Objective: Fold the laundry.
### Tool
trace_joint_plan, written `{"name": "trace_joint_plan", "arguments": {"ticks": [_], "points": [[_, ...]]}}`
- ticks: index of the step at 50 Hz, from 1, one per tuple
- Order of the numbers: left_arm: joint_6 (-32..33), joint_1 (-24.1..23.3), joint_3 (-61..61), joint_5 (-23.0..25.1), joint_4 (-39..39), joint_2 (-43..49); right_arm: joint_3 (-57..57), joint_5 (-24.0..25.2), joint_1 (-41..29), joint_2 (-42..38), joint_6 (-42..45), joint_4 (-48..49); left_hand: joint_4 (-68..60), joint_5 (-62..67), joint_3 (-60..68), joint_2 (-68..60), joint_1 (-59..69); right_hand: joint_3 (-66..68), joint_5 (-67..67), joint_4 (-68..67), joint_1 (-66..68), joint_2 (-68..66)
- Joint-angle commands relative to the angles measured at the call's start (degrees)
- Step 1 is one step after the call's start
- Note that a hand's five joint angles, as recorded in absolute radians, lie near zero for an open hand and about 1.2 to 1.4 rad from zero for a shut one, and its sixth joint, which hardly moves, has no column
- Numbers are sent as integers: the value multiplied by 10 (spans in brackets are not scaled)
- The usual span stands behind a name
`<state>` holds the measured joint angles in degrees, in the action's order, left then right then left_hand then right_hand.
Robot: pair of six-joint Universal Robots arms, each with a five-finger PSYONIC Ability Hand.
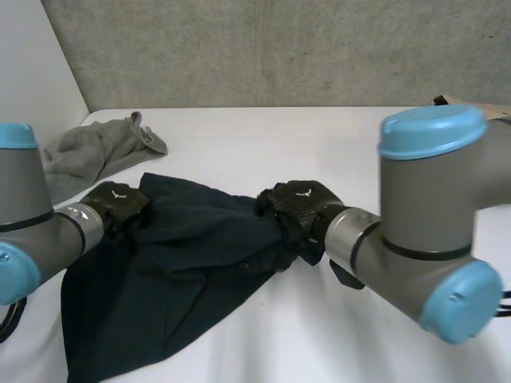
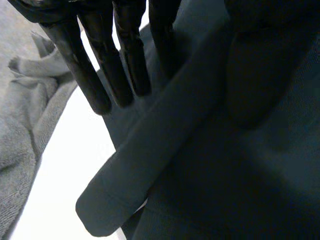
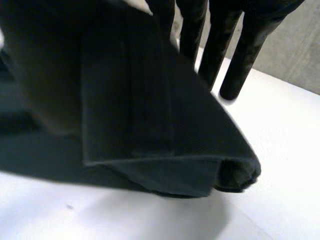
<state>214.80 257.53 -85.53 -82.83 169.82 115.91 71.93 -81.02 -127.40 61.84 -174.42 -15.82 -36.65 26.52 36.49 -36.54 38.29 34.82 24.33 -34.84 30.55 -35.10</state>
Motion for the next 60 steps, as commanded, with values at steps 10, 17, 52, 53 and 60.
{"name": "trace_joint_plan", "arguments": {"ticks": [10,17,52,53,60], "points": [[13,-84,313,-160,266,82,-362,-98,1,-131,229,187,-434,435,435,-435,417,452,457,-452,495,-449],[14,-127,264,-188,403,49,-384,-98,5,-118,233,330,-434,435,435,-435,417,452,457,-452,495,-449],[-19,-286,-294,-233,197,-259,248,109,188,189,351,64,192,-190,-190,190,-208,-248,-243,248,-205,251],[-24,-285,-287,-229,181,-270,249,111,193,198,344,68,224,-222,-222,223,-240,-248,-243,248,-205,251],[-27,-237,-226,-223,172,-271,204,118,214,220,244,86,236,-234,-234,235,-252,-248,-243,248,-205,251]]}}
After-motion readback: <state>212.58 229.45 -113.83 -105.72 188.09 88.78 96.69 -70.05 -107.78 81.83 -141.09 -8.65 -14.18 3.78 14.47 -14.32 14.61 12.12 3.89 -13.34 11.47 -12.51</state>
